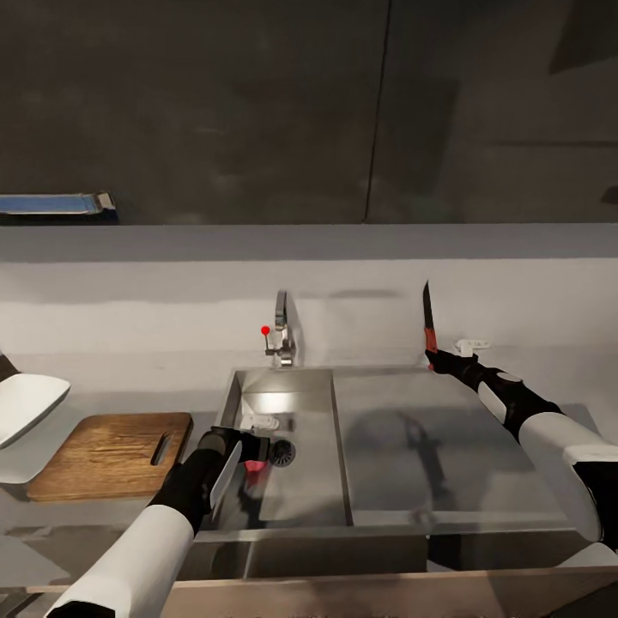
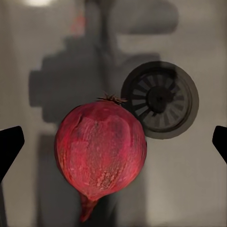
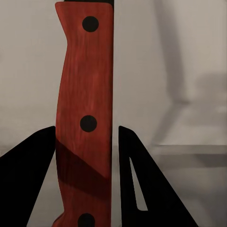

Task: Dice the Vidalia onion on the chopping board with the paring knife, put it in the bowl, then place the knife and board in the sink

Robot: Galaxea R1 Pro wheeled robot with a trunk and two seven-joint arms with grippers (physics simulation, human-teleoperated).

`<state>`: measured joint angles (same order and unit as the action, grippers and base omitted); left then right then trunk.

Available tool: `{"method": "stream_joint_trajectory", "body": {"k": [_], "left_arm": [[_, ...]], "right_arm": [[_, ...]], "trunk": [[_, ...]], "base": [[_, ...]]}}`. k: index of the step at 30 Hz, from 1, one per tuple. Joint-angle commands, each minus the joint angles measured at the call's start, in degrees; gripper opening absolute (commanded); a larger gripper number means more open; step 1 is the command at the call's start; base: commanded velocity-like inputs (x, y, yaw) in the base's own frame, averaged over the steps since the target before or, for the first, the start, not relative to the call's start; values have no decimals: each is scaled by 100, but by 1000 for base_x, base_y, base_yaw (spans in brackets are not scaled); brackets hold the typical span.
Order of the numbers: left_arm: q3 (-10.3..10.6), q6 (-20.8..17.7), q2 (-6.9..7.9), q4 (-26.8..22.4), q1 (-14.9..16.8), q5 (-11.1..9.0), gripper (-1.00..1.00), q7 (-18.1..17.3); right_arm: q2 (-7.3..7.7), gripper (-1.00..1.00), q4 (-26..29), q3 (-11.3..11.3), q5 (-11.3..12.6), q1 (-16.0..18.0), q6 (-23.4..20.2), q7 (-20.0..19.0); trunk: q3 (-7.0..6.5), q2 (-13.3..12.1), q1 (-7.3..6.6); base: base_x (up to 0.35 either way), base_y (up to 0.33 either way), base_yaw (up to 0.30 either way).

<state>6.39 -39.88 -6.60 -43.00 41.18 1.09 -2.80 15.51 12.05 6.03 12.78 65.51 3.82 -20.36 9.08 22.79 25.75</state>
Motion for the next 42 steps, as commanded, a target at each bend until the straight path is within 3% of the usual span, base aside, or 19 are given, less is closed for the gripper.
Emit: {"method": "stream_joint_trajectory", "body": {"k": [1,42], "left_arm": [[-1,-28,0,-7,4,14,100,-19],[1,-28,0,-7,4,14,100,-23]], "right_arm": [[5,-100,-9,47,58,8,22,-12],[4,-100,-9,47,58,6,22,-12]], "trunk": [[20,13,3],[343,13,3]], "base": [[0,0,0],[0,5,0]]}}
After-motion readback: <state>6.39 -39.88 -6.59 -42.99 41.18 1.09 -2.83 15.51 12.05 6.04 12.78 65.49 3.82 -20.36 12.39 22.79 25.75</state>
